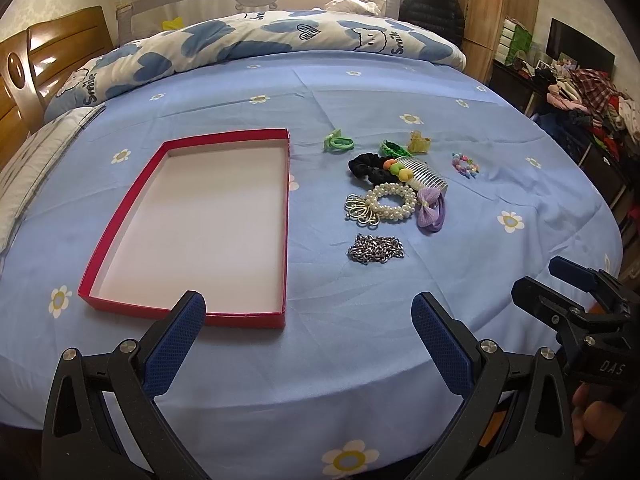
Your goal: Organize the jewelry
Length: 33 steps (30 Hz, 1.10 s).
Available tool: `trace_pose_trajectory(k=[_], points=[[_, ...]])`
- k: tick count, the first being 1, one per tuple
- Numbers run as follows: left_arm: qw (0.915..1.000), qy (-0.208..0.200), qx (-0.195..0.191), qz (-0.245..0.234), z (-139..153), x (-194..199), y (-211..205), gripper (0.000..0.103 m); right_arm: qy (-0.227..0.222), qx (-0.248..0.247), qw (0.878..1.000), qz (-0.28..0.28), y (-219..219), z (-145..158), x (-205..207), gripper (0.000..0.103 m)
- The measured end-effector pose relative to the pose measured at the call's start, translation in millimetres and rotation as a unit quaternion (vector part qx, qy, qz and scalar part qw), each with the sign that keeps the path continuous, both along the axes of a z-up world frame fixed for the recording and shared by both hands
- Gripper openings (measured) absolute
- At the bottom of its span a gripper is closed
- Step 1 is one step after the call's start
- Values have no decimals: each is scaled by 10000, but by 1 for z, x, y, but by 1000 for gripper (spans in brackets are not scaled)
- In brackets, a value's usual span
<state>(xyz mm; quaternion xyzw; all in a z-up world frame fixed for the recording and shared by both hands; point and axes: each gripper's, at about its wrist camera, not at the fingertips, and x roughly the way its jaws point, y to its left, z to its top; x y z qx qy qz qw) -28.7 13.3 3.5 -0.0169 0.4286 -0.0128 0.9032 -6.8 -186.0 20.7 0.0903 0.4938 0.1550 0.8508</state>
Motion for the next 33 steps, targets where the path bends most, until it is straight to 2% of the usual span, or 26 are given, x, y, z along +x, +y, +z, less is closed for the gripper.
trace_pose_trajectory(k=[33], points=[[10000,0,25,22,-1,-1,0,103,31,109,9999,40,2,3,-1,100]])
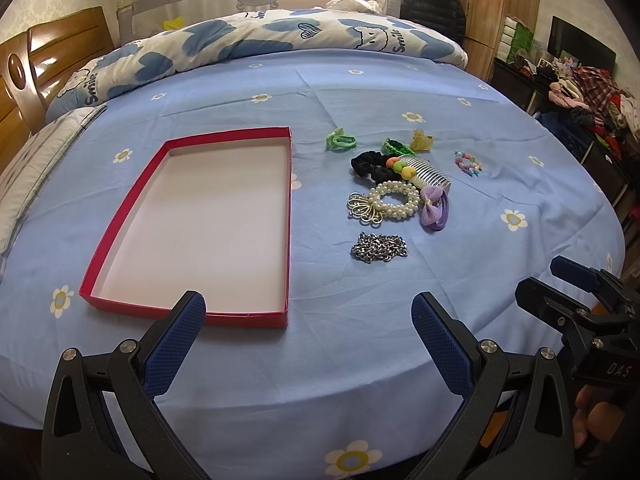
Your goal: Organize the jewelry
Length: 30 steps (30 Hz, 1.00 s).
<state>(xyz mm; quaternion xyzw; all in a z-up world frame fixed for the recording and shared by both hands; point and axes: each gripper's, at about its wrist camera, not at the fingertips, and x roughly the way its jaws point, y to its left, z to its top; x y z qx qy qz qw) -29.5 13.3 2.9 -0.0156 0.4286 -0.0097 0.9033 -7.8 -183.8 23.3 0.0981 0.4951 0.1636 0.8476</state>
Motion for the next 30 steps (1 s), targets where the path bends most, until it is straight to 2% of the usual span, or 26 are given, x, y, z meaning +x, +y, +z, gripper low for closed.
trace_pose_trajectory(k=[19,30], points=[[10000,90,0,4,-7,4,2,103,51,106,9999,-13,0,-4,3,100],[9996,256,-126,-85,-13,17,2,103,76,225,9997,-12,-5,-12,17,99]])
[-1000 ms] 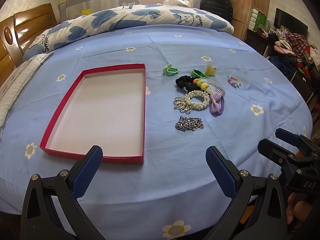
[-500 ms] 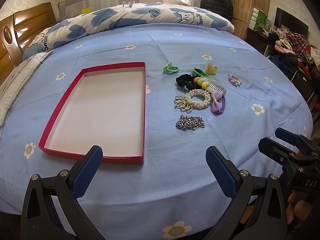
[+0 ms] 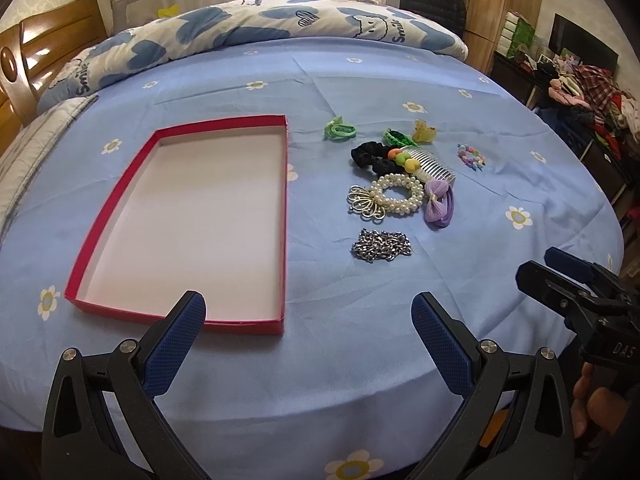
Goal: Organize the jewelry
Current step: 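Grasp the silver chain with the left tool while the right tool grasps the purple bow clip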
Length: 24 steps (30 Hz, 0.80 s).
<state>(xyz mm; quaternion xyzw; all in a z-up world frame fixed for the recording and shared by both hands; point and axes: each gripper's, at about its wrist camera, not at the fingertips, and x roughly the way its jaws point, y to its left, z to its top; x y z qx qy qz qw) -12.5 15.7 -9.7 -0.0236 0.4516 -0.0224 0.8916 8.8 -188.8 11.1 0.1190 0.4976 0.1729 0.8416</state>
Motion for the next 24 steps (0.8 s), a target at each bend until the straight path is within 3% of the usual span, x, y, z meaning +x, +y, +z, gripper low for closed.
trace_pose_trajectory(k=[7,11,18,24], points=[[9986,46,-207,-487,-4,20,-13,103,40,152,9999,16,-4,-11,19,96],[9969,63,-213,-754,-9,35,-25,101,149,242,9996,-48,-7,-23,39,83],[9940,474,-351,-919,-29,68,-34,93,554,612,9965,-102,-7,-51,75,57],[9912,685,-386,-1064,-41,84,-41,91,748,655,9950,-14,3,-67,92,49]])
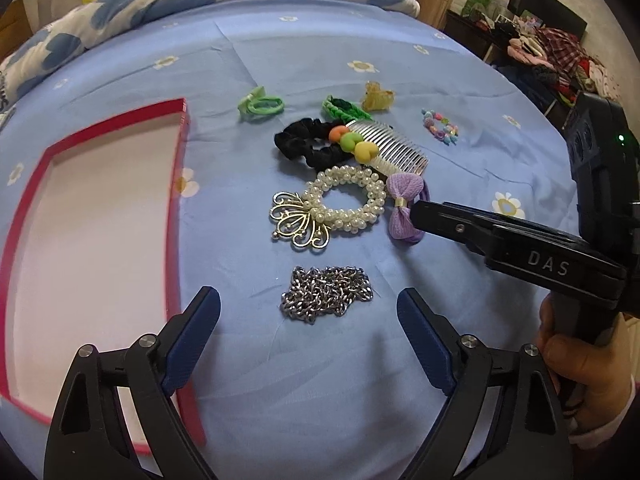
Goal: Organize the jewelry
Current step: 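Grasp the silver chain with the left tool while the right tool grasps the purple bow clip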
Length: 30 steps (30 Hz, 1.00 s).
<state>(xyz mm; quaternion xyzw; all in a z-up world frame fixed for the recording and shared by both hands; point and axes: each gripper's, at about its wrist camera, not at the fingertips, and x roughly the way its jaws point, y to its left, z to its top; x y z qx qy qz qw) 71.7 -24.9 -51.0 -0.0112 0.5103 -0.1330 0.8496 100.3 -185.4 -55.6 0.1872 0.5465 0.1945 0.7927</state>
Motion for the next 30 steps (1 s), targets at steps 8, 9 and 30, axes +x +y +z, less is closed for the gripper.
trace_pose_trajectory(k=[8,9,30], points=[[9996,266,1,-108,-18,11,-3,63,84,50,9999,49,5,-7,3,28],[9996,242,42,-121,-18,11,-3,59,92,77,9999,46,6,-7,4,25],[9985,-247,-474,-91,27,-19,18,14,-137,323,9994,-73,3,21,-12,5]])
